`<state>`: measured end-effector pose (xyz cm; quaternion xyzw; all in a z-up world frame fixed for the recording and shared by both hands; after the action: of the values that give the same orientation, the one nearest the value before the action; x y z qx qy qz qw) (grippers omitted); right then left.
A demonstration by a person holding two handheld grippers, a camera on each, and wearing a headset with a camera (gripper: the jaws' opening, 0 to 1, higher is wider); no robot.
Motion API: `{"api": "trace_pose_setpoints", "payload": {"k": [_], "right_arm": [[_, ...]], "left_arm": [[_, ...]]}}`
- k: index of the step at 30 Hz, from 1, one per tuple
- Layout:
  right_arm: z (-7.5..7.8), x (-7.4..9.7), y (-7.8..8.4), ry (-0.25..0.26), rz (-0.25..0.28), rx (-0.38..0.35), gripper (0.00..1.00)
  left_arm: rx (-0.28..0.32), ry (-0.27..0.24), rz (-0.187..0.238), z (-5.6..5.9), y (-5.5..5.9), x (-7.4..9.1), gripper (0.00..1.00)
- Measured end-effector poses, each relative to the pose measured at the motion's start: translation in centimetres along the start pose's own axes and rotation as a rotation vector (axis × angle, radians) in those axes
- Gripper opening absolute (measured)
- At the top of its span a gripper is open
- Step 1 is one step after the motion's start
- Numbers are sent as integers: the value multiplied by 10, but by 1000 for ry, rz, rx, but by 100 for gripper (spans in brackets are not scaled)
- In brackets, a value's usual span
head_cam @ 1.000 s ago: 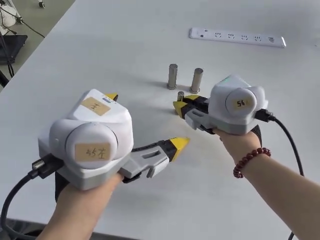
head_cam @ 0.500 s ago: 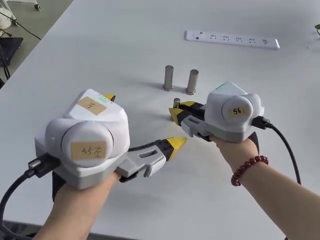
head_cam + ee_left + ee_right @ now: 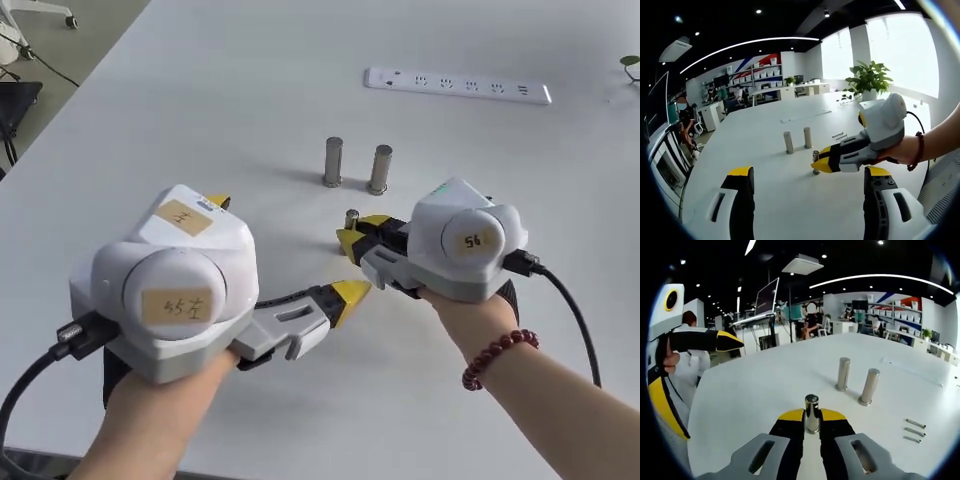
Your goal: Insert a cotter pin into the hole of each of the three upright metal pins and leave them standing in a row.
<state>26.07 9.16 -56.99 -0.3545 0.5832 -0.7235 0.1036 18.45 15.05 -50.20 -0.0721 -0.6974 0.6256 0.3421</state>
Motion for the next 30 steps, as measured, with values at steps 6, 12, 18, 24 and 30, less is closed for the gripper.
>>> {"api": "trace_pose_setpoints", "payload": {"k": [6, 12, 18, 24, 30], "right_arm": [[1, 2, -6, 2, 19, 0, 12], [2, 10, -8, -11, 22, 7, 16], [9, 24, -11, -29, 26, -6, 19], [14, 36, -12, -59, 0, 12, 20], [28, 48, -14, -66, -30, 63, 21]], "left_arm": [[-3, -1, 1, 0, 0, 0, 91], [-2, -4, 5, -1, -1, 1, 91], [-3, -7, 10, -2, -2, 3, 91], [0, -6, 10, -2, -2, 5, 91], [-3, -9, 9, -2, -2, 6, 91]]}}
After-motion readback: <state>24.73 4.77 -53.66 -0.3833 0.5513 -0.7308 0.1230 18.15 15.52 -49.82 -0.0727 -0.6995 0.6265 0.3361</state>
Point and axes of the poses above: the centre of the closed fingertips' face, and the gripper's own axes: x roughly backward along the fingers, z roughly to its right, y roughly out of its underside, the point moved 2 cm from there along x, roughly backward along the fingers, and after that the axes turned 11 degrees about y, right-handed, at the moved point
